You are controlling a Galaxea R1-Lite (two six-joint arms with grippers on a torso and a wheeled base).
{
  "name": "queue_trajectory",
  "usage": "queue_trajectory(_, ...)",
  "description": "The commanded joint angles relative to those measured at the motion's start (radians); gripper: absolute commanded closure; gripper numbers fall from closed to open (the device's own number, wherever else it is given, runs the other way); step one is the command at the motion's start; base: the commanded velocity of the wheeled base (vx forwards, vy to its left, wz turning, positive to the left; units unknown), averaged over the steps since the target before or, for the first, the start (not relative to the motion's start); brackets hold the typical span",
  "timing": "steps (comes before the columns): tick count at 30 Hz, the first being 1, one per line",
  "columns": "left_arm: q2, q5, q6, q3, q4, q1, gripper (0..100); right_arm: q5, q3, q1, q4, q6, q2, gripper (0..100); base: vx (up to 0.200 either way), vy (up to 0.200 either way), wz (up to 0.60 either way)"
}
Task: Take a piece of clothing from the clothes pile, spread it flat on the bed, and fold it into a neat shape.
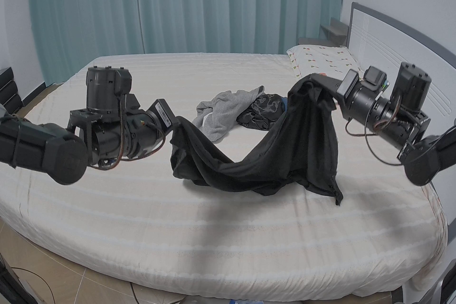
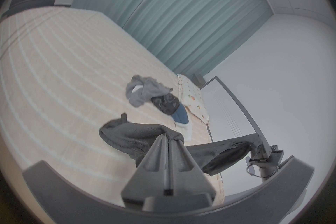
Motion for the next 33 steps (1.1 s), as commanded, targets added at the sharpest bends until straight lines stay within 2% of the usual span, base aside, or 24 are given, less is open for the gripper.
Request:
queue_trajectory(1,0.027,-0.008,-0.036,0.101,-0.053,-0.047,100,0.000,0.082,0.038,-0.039,0.032,0.063,100,0.000,0.000,0.00)
queue_trajectory(8,0.053,-0.008,-0.071,0.138,-0.078,-0.075,100,-0.003,0.131,0.057,-0.046,0.075,0.052,100,0.000,0.000,0.00)
queue_trajectory(12,0.064,-0.011,-0.076,0.164,-0.112,-0.073,100,-0.001,0.168,0.060,-0.052,0.136,0.042,100,0.000,0.000,0.00)
queue_trajectory(14,0.075,-0.012,-0.082,0.186,-0.136,-0.072,100,-0.001,0.167,0.057,-0.052,0.158,0.042,100,-0.200,0.000,0.00)
queue_trajectory(24,0.073,-0.012,-0.084,0.286,-0.248,-0.064,100,-0.004,0.180,0.057,-0.051,0.159,0.046,100,-0.200,0.000,0.00)
queue_trajectory(33,0.076,-0.008,-0.084,0.292,-0.290,-0.073,100,-0.006,0.180,0.052,-0.046,0.159,0.052,100,0.000,0.000,0.00)
